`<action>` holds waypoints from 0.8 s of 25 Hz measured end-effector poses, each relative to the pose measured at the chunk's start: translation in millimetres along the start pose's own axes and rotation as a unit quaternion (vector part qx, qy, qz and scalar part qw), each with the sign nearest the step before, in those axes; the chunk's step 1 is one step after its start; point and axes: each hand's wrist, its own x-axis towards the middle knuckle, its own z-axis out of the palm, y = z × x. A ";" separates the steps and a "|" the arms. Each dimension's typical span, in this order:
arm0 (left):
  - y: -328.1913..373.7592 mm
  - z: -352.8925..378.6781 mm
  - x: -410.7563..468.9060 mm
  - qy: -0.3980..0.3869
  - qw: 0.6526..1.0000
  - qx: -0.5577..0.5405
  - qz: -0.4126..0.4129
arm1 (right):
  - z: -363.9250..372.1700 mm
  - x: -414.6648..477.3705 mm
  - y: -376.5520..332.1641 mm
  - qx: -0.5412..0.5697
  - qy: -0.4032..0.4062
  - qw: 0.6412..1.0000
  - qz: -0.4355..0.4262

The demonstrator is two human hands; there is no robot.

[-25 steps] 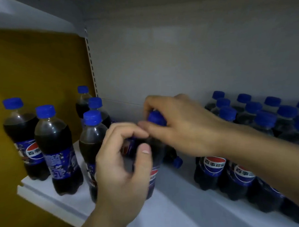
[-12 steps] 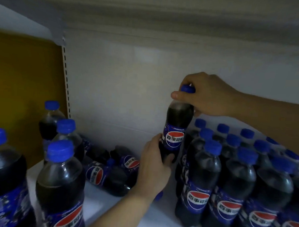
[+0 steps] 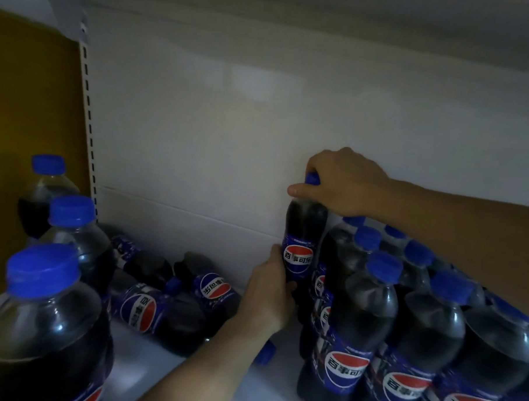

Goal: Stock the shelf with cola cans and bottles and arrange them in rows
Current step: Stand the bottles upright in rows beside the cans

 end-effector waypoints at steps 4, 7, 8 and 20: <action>1.8 -2.0 -2.3 0.004 0.993 0.118 -0.010 | 3.8 -5.1 2.4 -0.035 -0.025 0.999 0.012; -1.4 -3.4 -1.9 -0.020 0.980 0.194 -0.032 | 14.6 -9.9 -3.8 -0.074 -0.066 0.995 0.006; -3.1 -4.3 -2.3 -0.030 0.978 0.204 -0.038 | 17.3 -9.4 -7.0 -0.081 -0.070 0.994 0.001; -10.3 -8.9 1.8 -0.025 0.968 0.249 -0.019 | 1.8 -20.2 -17.6 -0.047 -0.032 0.998 0.003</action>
